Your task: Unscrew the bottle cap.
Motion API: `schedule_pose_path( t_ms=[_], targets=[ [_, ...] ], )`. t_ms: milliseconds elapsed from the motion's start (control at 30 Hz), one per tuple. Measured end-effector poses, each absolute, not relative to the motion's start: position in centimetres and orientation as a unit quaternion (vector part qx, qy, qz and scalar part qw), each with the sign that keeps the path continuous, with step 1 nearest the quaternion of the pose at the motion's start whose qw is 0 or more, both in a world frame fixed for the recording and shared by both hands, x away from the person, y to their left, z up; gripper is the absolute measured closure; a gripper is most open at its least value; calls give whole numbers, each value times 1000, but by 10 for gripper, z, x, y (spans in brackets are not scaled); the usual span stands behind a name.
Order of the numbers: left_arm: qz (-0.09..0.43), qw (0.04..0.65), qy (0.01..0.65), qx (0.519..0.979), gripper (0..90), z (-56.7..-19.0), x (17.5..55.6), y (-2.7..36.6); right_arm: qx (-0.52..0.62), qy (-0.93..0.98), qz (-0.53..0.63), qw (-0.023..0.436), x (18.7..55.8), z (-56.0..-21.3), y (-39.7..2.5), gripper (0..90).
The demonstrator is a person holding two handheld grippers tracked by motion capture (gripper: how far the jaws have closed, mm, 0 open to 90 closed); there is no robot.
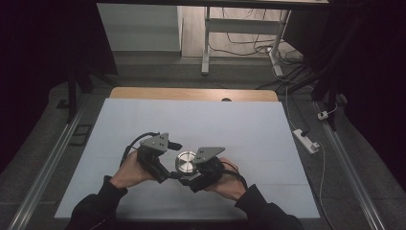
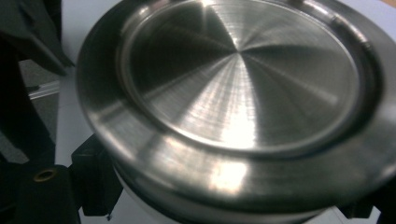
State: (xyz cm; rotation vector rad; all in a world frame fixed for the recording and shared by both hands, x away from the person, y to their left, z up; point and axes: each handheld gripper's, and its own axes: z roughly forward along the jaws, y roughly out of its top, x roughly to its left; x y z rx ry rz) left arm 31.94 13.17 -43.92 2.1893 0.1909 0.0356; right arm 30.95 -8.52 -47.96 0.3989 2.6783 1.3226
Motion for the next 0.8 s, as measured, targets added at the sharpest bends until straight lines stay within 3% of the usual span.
schedule_pose_path(
  t_ms=[333, 800],
  targets=[
    [17, 454, 52, 889, 202, -438, 320, 120, 116, 890, 437, 63, 308, -479, -85, 148],
    [91, 424, 210, 876, 203, -435, 307, 96, 187, 877, 429, 107, 315, -481, -88, 148]
  ],
)
